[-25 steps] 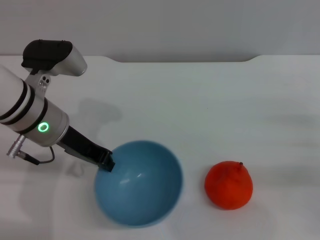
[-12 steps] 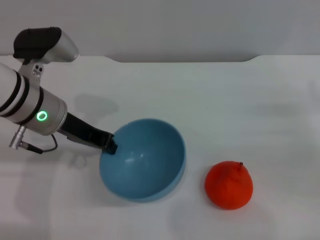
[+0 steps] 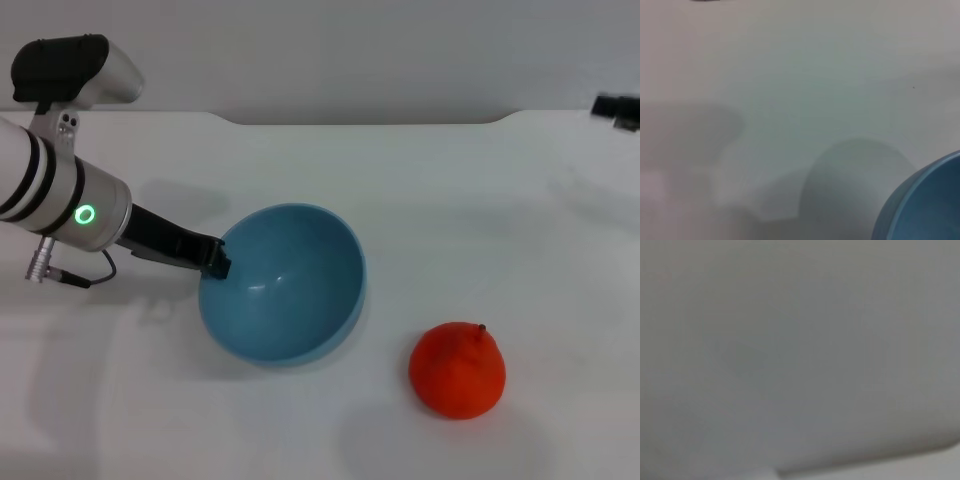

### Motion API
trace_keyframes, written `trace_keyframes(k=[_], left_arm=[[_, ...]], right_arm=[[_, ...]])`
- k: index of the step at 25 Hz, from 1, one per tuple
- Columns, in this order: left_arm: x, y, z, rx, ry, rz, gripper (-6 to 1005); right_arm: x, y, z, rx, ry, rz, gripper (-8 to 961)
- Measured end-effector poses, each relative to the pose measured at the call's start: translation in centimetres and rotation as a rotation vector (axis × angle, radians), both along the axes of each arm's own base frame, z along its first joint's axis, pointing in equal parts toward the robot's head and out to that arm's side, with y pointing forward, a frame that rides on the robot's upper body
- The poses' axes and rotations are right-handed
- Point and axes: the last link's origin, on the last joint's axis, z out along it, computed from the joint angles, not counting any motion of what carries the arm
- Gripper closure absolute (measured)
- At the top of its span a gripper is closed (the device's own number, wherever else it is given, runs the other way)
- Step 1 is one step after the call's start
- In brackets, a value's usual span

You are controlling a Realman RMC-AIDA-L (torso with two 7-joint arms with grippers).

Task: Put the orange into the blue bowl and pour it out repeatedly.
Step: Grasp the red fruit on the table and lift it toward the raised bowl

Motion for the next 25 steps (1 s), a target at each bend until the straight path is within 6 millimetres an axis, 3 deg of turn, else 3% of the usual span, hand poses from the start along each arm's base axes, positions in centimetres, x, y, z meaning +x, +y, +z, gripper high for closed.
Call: trace_keyframes(k=[5, 9, 13, 17, 25], left_arm=[[-0.1, 0.0, 0.0, 0.003, 0.0, 0.003, 1001], [-0.1, 0.0, 0.2, 0.012, 0.0, 0.0, 1000], [-0.2, 0.1, 0.3, 0.018, 0.002, -0.006, 1000], [-0.2, 0.1, 0.3, 0.019, 0.003, -0.01, 1000], [0.1, 0.2, 0.4, 0.022, 0.007, -0.022, 1000]], right_arm=[[-4.0, 0.5, -0.2, -0.265, -0.249, 0.027, 489], [-6.4, 0.8, -2.2, -0.475, -0.376, 0.057, 491], [-7.9, 0.6, -4.5, -0.572, -0.43, 0.105, 493], [-8.3, 0.1, -5.9, -0.634, -0.431, 0.104, 495], [-7.1, -0.8, -7.9, -0.733, -0.378, 0.048, 499]])
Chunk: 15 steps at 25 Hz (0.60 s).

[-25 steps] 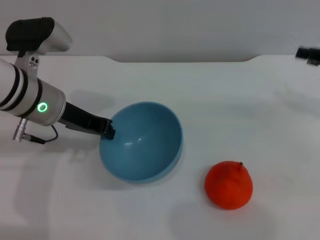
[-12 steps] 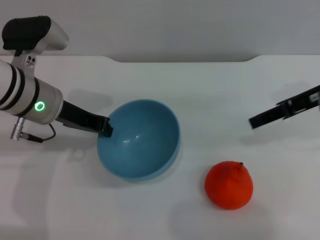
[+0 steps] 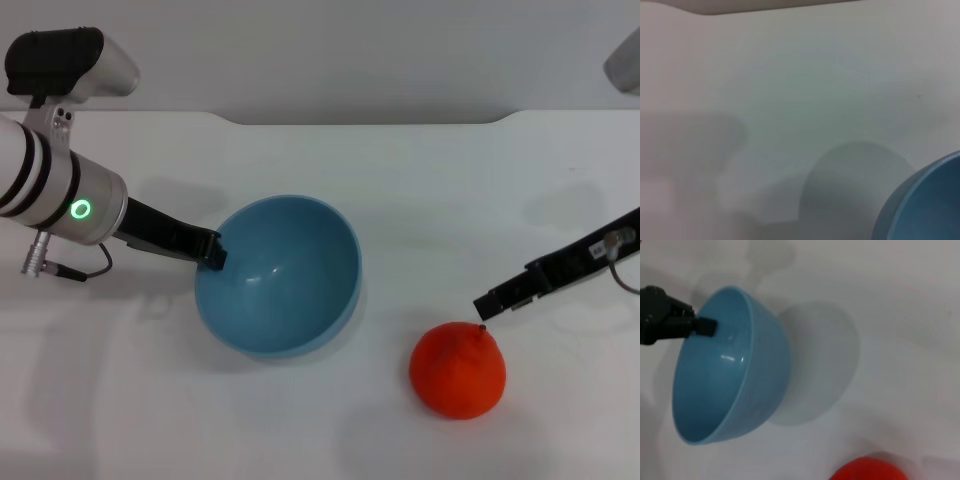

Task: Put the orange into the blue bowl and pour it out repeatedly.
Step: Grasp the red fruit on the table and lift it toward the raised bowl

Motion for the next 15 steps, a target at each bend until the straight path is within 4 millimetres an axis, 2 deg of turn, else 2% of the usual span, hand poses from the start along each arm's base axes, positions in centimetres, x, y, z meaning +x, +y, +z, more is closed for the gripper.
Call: trace_keyframes(k=[7, 15], left_arm=[[-0.1, 0.2, 0.3, -0.013, 0.087, -0.017, 1000], [0.1, 0.2, 0.3, -0.022, 0.101, -0.024, 1001]], right_arm=[[0.6, -0.4, -1.4, -0.04, 0.014, -0.027, 502], [0.8, -0.1, -4.1, -0.068, -0.026, -0.017, 506]])
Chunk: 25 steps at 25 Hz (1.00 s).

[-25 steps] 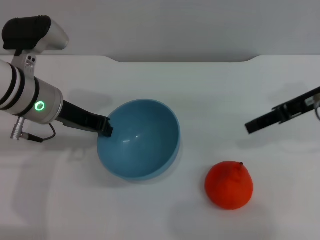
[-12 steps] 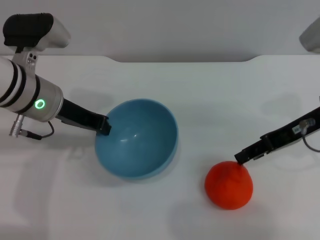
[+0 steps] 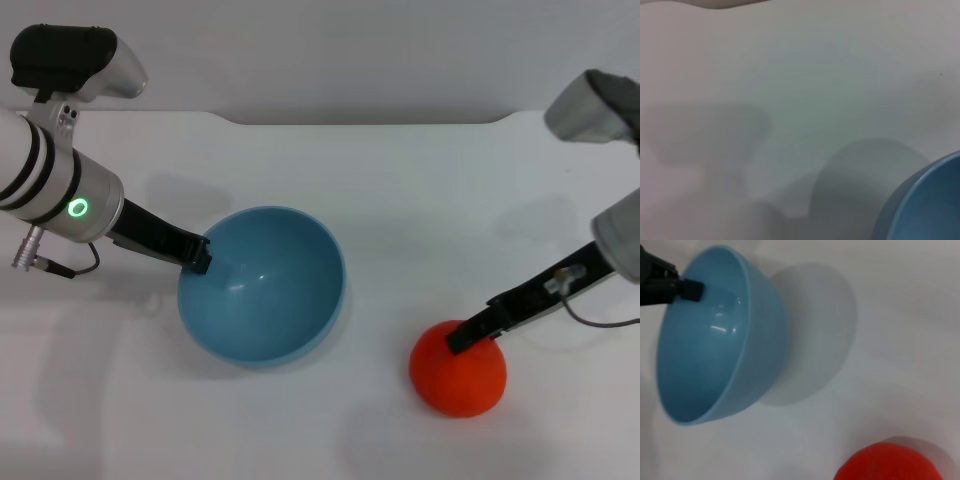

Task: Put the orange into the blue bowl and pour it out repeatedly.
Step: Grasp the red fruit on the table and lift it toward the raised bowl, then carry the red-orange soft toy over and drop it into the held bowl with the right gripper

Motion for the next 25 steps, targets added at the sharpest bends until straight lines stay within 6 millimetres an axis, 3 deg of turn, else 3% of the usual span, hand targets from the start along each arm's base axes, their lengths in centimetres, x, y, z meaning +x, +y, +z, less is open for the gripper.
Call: trace_keyframes(k=[6, 9, 13, 19, 25], left_arm=[[0.1, -0.1, 0.0, -0.006, 0.002, -0.003, 1001], [0.2, -0.1, -0.1, -0.013, 0.007, -0.011, 1001], [0.4, -0.2, -0.3, -0.023, 0.015, -0.027, 1001], [1.3, -0.2, -0.6, -0.043, 0.032, -0.062, 1001], [3.0, -0.7, -2.1, -0.116, 0.114, -0.155, 1000]], right_arm=[[0.3, 0.0, -1.6, -0.028, -0.034, 0.03, 509], [0.5, -0.1, -1.5, -0.026, -0.028, 0.065, 511], [0.6, -0.3, -0.7, 0.012, 0.014, 0.091, 598], [0.2, -1.0, 2.4, 0.1, 0.086, 0.156, 728], [-3.8, -1.2, 6.4, 0.173, 0.23, 0.317, 820]])
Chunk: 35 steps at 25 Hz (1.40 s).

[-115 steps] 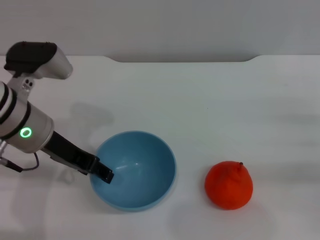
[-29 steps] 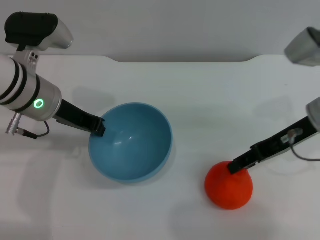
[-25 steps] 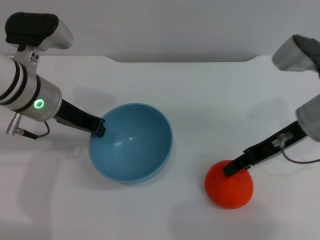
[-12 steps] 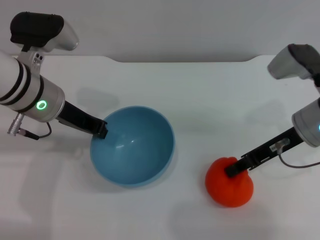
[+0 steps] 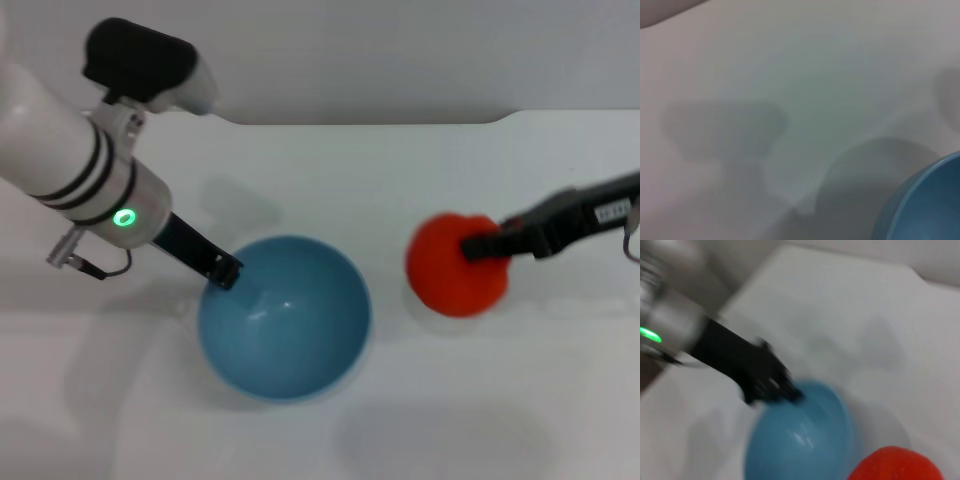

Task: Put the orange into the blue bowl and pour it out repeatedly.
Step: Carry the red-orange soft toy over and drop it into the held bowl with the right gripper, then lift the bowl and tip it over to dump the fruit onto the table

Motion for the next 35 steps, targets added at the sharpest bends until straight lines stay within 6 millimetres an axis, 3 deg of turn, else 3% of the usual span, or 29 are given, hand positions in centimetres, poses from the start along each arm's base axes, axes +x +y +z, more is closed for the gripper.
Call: trace_keyframes(k=[4, 7, 16, 22, 25, 29, 31, 35], left_arm=[[1.7, -0.5, -1.6, -0.062, 0.05, -0.056, 1000], [2.2, -0.6, -1.9, -0.069, 0.053, -0.062, 1000], [3.9, -0.3, -2.1, -0.065, 0.033, -0.083, 1000], [4.7, -0.2, -2.0, -0.061, 0.0, -0.107, 1000], [4.8, 0.0, -1.9, -0.047, -0.01, -0.116, 1000], [4.8, 0.4, -1.5, -0.007, -0.025, -0.135, 1001], [4.9, 0.4, -1.0, 0.022, -0.038, -0.152, 1001], [4.7, -0.1, 1.4, 0.16, -0.076, -0.236, 1001]], right_arm=[[-3.6, 0.4, 0.0, -0.016, 0.063, 0.146, 836], [-4.5, 0.6, -0.7, -0.031, 0.055, 0.188, 836], [-6.7, 0.7, -5.2, -0.119, -0.051, 0.321, 806], [-6.8, 1.3, -5.8, -0.069, -0.059, 0.322, 719], [-6.7, 1.4, -5.2, -0.044, -0.046, 0.314, 675], [-6.3, 1.6, -4.3, -0.008, -0.025, 0.282, 543], [-5.5, 2.0, -3.4, 0.025, -0.008, 0.229, 510], [-1.6, 2.6, -0.7, 0.129, 0.014, -0.012, 512]])
